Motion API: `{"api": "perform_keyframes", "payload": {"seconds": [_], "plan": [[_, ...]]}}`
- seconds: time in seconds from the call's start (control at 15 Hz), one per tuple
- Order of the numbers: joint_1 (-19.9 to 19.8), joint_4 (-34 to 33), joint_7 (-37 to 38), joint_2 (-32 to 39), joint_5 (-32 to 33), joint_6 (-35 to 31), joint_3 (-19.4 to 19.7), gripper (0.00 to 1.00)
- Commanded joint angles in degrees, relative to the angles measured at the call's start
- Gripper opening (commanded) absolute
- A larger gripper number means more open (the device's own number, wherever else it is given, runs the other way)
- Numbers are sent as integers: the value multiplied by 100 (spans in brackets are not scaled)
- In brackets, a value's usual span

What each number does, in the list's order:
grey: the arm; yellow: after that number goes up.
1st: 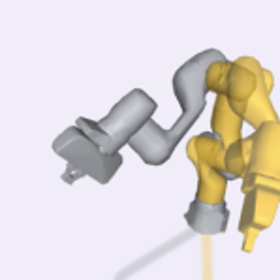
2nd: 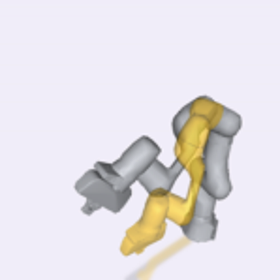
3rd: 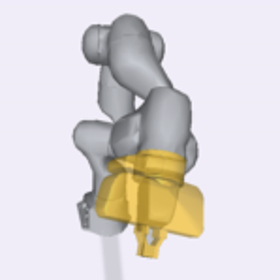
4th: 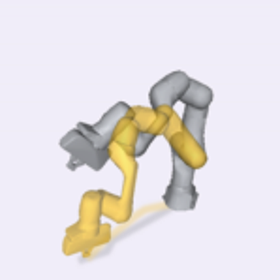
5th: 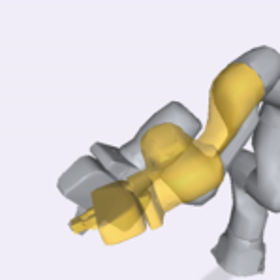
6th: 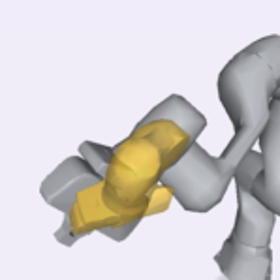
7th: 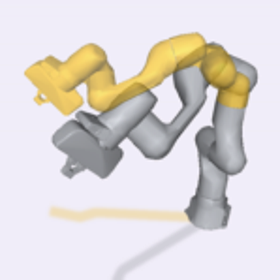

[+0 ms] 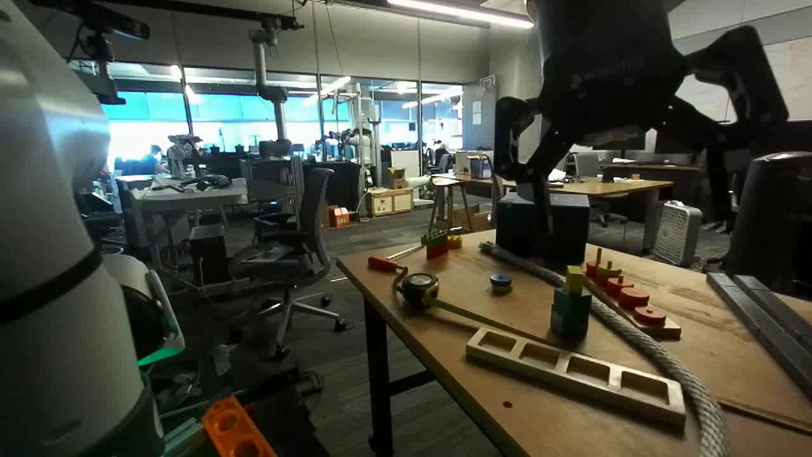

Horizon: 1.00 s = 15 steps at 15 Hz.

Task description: Pick the yellow ring and put it on the table

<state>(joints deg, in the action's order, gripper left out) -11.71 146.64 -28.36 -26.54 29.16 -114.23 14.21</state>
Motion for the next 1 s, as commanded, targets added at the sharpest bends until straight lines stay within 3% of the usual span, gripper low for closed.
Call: {"api": "perform_keyframes", "payload": {"seconds": [0.0,0.4,0.93], "plan": [[26,-17,5,-6,3,25,18,100],[31,-17,-5,14,38,-27,15,100],[451,-449,-428,890,366,-963,-249,100]]}}
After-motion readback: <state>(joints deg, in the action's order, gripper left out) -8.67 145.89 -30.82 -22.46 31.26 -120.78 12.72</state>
